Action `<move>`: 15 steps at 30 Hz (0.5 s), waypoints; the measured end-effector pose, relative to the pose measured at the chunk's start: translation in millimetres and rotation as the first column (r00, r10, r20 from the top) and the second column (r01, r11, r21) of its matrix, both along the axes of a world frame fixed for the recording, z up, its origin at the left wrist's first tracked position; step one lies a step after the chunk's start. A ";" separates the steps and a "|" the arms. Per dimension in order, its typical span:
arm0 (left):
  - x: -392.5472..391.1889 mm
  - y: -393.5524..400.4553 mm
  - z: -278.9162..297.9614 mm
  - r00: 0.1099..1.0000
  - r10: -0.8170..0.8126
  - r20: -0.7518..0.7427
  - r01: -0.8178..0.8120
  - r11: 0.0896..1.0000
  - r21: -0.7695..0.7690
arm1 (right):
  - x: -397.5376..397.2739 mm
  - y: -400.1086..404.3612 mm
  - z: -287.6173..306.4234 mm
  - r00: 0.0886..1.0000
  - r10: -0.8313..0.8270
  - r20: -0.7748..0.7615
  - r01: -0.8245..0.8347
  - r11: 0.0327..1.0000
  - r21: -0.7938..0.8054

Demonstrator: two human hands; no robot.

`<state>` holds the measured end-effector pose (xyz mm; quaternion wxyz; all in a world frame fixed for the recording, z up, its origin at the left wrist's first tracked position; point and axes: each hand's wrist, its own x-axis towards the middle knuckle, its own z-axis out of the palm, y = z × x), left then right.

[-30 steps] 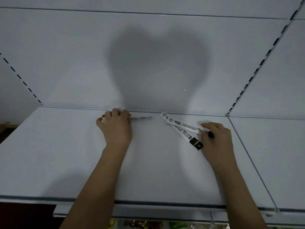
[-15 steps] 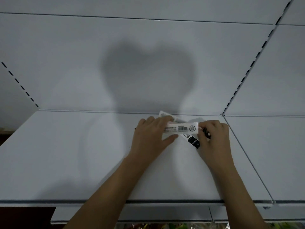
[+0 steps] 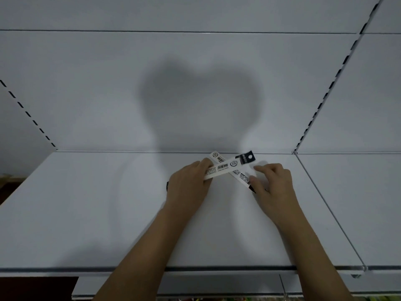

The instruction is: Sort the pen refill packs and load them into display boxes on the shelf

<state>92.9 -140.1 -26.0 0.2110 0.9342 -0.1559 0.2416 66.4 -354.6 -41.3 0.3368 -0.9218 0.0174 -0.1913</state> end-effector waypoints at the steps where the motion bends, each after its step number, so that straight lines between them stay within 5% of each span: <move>1: -0.6 -0.7 0.5 1.000 0.004 -0.005 -0.004 1.000 0.023 | 1.3 0.5 -1.7 1.000 -0.009 -0.011 0.008 0.996 -0.088; 6: 0.1 -5.7 -3.5 0.999 -0.003 -0.033 0.005 0.998 0.056 | 1.0 3.7 3.1 0.998 0.025 -0.052 -0.033 0.986 -0.161; 11: 6.7 -9.8 -9.1 0.969 -0.236 0.077 0.217 0.955 0.201 | -9.1 5.5 17.4 0.966 0.259 -0.002 -0.249 0.933 0.259; 15: 8.1 -8.0 -8.6 0.958 -0.214 0.191 0.163 0.953 0.254 | -12.5 12.4 24.7 0.919 0.393 0.036 -0.356 0.786 0.505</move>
